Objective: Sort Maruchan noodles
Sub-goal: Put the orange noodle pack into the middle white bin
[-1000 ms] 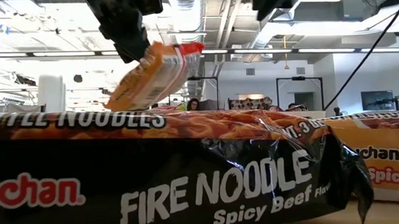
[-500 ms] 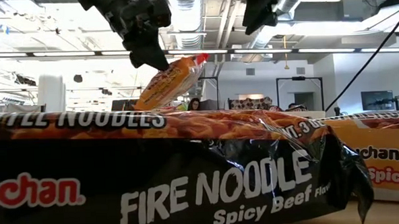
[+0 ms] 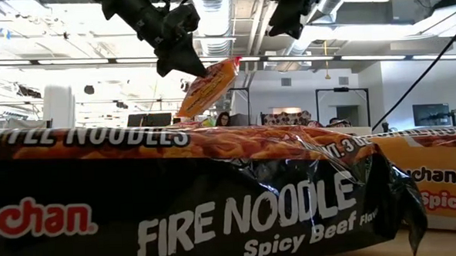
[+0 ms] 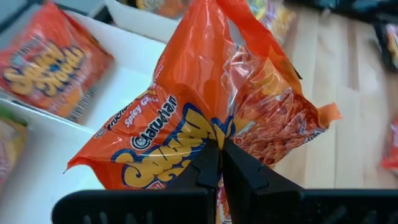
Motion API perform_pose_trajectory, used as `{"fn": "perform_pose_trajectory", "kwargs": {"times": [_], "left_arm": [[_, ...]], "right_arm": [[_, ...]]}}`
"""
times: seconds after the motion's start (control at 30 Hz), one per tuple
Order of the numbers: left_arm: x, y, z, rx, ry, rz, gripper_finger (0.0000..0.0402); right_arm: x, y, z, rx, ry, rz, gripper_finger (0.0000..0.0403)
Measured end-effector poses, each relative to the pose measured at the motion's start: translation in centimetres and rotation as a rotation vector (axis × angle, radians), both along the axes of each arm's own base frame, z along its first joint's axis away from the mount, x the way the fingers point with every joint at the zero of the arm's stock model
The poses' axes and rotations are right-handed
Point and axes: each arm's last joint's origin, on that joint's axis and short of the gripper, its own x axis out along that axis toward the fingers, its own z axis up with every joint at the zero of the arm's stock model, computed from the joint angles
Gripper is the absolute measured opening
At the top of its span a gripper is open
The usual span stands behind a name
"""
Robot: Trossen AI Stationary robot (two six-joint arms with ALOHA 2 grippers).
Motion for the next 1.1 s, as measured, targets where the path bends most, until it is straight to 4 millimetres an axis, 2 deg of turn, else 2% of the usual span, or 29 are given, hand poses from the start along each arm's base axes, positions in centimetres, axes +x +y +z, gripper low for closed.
{"fn": "perform_pose_trajectory", "kwargs": {"times": [0.27, 0.4, 0.73, 0.97, 1.1], "left_arm": [[0.1, 1.2, 0.7, 0.028, -0.086, 0.066, 0.0], [0.1, 1.4, 0.9, 0.037, -0.107, 0.08, 0.0], [0.1, 1.6, 1.0, 0.064, -0.108, 0.125, 0.0], [0.1, 1.6, 1.0, 0.083, -0.101, 0.124, 0.0], [0.1, 1.6, 1.0, 0.101, -0.094, 0.126, 0.0]], "right_arm": [[0.2, -1.1, 0.5, -0.263, -0.037, 0.043, 0.0163], [0.4, -1.2, 0.6, -0.293, -0.047, 0.024, 0.0163], [1.1, -1.4, 0.0, -0.149, -0.044, -0.095, 0.0168], [2.3, -1.8, -0.8, -0.052, -0.047, -0.148, 0.021], [2.9, -2.5, -2.1, 0.047, -0.011, -0.193, 0.023]]}}
